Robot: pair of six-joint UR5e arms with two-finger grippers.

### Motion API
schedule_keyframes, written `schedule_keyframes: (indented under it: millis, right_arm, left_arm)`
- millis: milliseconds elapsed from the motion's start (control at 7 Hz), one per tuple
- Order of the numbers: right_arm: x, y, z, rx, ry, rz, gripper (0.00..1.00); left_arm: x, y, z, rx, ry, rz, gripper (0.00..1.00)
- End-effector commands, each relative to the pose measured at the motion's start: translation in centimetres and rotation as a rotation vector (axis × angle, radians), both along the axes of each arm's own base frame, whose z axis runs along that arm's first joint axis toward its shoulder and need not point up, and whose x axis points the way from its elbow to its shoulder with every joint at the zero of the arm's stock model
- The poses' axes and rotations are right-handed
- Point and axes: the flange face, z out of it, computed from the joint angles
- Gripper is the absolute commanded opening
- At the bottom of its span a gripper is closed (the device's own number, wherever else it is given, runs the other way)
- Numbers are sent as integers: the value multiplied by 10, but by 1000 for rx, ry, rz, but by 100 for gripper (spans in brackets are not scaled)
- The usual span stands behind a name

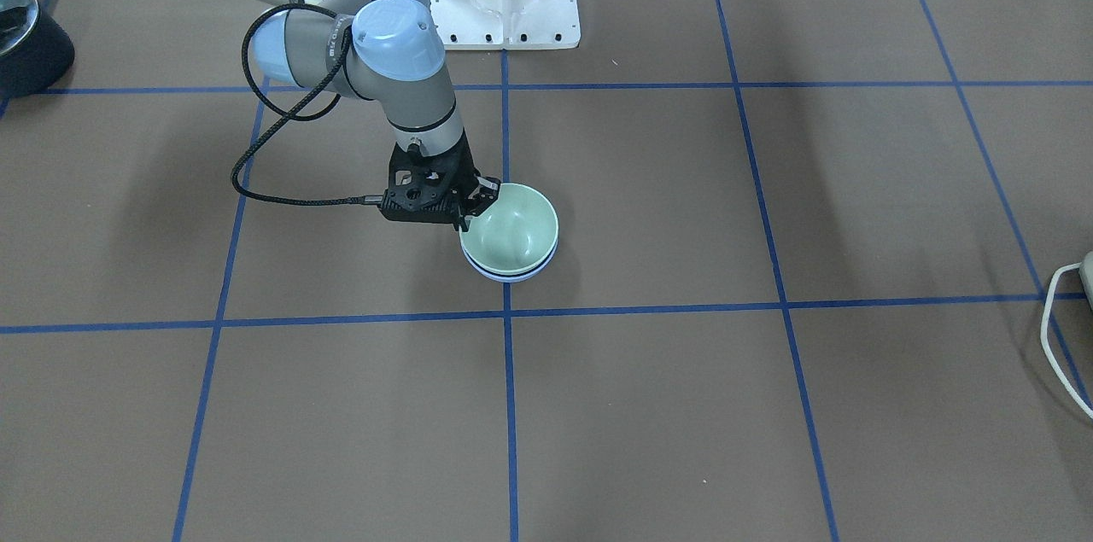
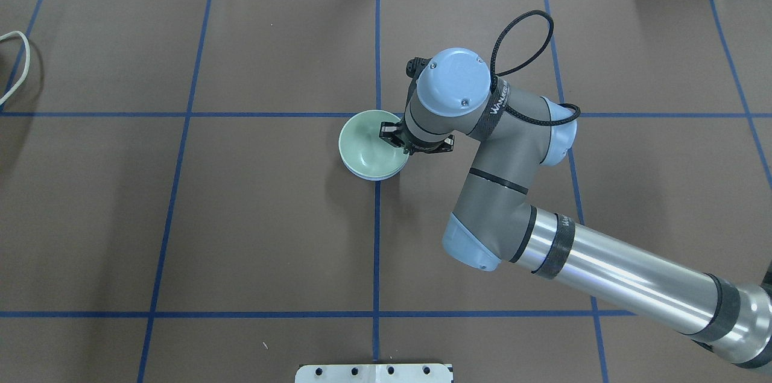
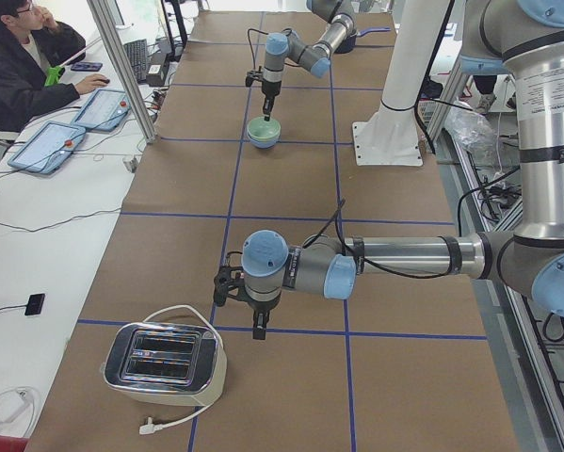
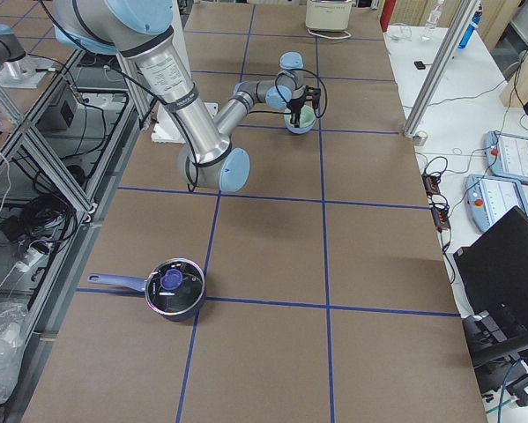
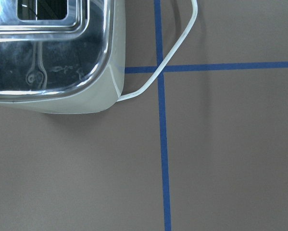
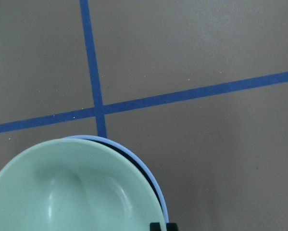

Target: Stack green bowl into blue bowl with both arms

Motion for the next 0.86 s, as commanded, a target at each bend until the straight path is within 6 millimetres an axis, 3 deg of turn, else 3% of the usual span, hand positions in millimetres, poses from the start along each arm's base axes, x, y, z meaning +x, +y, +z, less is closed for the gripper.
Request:
schedule_keyframes:
  millis: [0,571,714]
  right_arm:
    - [-2,0,2,-2,3,-2,0]
    - [-2,1,1,2,-3,-4,0]
    - [-2,1,-1,5,-14,-1,16]
  left_arm:
    - [0,0,1,-1,-1,0,98]
    - [0,0,0,2,-1,0,98]
    - [0,0,0,2,-1,0,98]
